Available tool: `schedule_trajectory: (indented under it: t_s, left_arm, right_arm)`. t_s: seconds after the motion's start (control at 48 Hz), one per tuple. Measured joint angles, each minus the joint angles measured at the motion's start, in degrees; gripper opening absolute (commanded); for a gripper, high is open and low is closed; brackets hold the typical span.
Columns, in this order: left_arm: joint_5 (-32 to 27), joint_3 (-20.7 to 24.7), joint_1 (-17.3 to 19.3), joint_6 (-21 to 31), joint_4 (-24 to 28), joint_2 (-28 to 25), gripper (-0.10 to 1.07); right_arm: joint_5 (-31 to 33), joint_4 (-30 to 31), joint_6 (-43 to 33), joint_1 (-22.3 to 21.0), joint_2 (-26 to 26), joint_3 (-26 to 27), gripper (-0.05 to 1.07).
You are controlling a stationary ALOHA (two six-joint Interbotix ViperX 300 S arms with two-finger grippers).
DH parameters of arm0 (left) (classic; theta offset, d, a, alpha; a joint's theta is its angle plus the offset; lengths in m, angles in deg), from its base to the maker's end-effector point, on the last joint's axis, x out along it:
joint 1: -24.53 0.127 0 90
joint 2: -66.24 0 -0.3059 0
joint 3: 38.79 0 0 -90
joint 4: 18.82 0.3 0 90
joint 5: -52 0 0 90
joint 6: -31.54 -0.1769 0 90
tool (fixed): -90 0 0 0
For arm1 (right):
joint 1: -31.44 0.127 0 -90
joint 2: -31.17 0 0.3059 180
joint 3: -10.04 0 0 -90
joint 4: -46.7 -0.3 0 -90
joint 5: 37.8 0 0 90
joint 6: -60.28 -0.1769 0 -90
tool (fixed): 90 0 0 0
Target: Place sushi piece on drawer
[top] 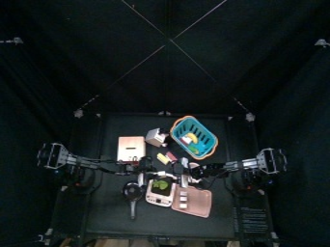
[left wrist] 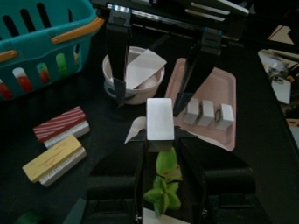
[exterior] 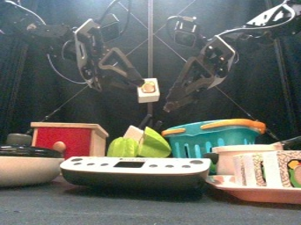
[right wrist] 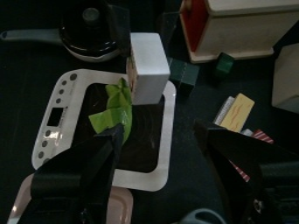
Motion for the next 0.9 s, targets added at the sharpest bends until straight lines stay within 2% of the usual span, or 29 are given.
schedule_trajectory:
  t_s: [0.125, 0.292, 0.417, 0.521, 0.646, 0.75, 0.896]
  left_arm:
    - [-6.15, 0.0, 0.7, 0.0, 0.0, 3.16, 0.41]
    - [-16.52, -0.26, 3.6, -0.09, 2.11, 11.25, 0.41]
    - [-26.1, -1.85, 8.0, -0.09, 7.12, 19.78, 0.41]
    - [-31.46, -3.78, 11.69, -0.09, 10.99, 25.49, 0.41]
    - [-32.17, -6.77, 16.0, -0.18, 16.08, 27.95, 0.43]
    - [-30.41, -9.93, 21.09, 0.0, 22.68, 27.95, 0.45]
    - [-26.02, -12.83, 25.84, 0.0, 25.84, 28.3, 0.45]
  right_arm:
    - [0.0, 0.18, 0.0, 0.0, 0.0, -0.09, 0.95]
    - [-0.09, 0.44, 0.0, 0.0, 0.0, -0.35, 0.95]
    - [-0.09, 0.44, 0.0, 0.0, 0.0, -0.44, 0.95]
    - [0.0, 0.44, 0.0, 0.0, 0.0, -0.44, 0.95]
    - [0.0, 0.44, 0.0, -0.09, 0.0, -0.44, 0.95]
    - [0.0, 0.44, 0.0, -0.18, 0.0, -0.44, 0.95]
    - [0.0, 0.62, 0.0, -0.18, 0.0, -0.44, 0.95]
